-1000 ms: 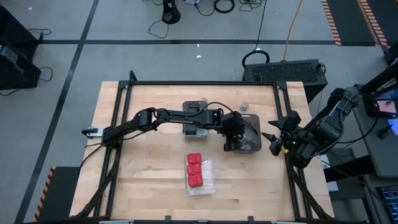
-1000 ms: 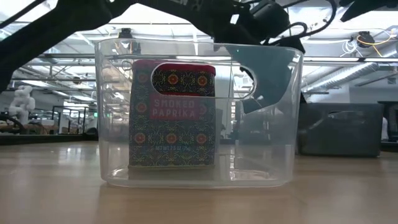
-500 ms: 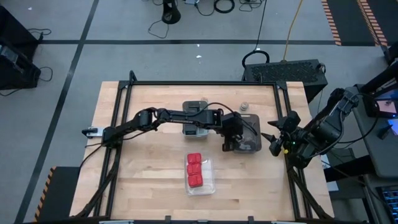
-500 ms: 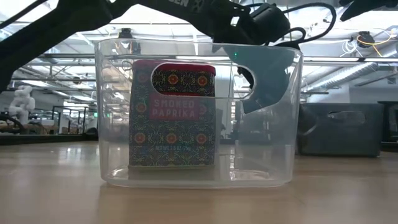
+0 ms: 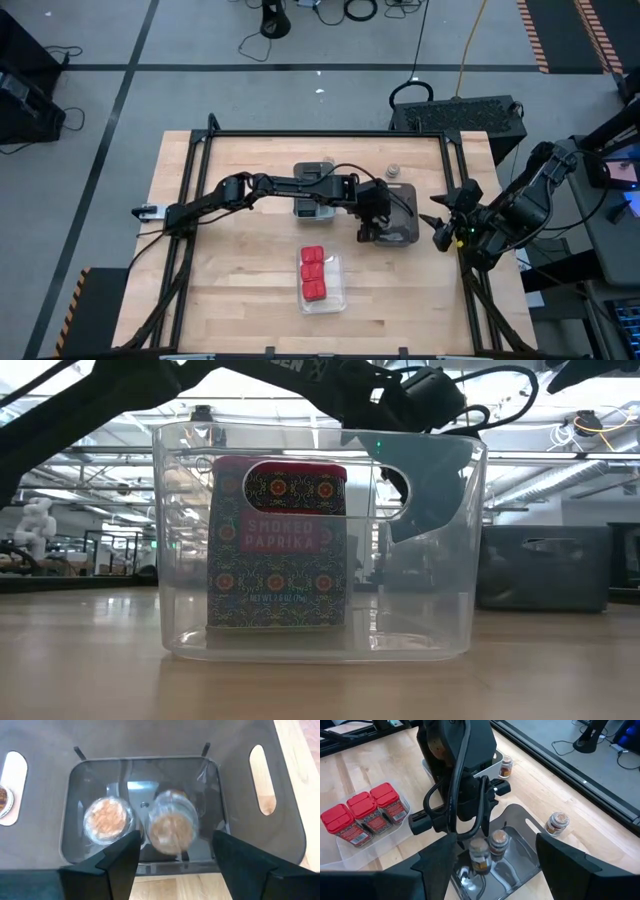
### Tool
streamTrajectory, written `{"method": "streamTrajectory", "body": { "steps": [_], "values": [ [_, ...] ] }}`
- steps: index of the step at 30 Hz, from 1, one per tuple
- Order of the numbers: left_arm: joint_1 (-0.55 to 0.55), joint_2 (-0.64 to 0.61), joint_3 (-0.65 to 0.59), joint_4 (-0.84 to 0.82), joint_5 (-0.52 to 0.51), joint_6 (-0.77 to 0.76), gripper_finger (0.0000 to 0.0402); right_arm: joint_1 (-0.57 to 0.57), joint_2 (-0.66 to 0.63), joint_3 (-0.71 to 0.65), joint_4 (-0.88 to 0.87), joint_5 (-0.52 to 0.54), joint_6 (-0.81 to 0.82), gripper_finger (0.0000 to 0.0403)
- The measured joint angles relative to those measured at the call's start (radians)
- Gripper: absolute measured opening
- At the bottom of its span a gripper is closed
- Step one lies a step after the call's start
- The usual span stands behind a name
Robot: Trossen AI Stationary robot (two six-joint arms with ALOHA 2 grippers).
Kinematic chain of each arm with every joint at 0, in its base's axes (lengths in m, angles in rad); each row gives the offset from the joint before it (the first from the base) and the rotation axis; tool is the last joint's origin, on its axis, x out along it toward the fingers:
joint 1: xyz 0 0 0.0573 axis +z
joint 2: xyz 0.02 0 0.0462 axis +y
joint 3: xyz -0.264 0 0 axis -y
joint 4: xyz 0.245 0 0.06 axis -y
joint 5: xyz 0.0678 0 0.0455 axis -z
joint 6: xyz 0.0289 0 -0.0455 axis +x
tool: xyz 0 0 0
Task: Sort spices by type
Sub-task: Put the brown spice bottle into the black bin
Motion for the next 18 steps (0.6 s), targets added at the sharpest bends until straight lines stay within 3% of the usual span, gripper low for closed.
{"method": "streamTrajectory", "body": {
  "steps": [10,18],
  "values": [
    [0.0,0.0,0.0,-0.004,0.0,0.003,0.0258,0.0,0.0,0.0,0.0,-0.001,0.0,0.0258],
    [-0.001,-0.031,-0.001,-0.012,-0.008,0.098,0.0259,0.0,0.0,0.0,0.0,-0.006,0.0,0.0258]
  ]
}}
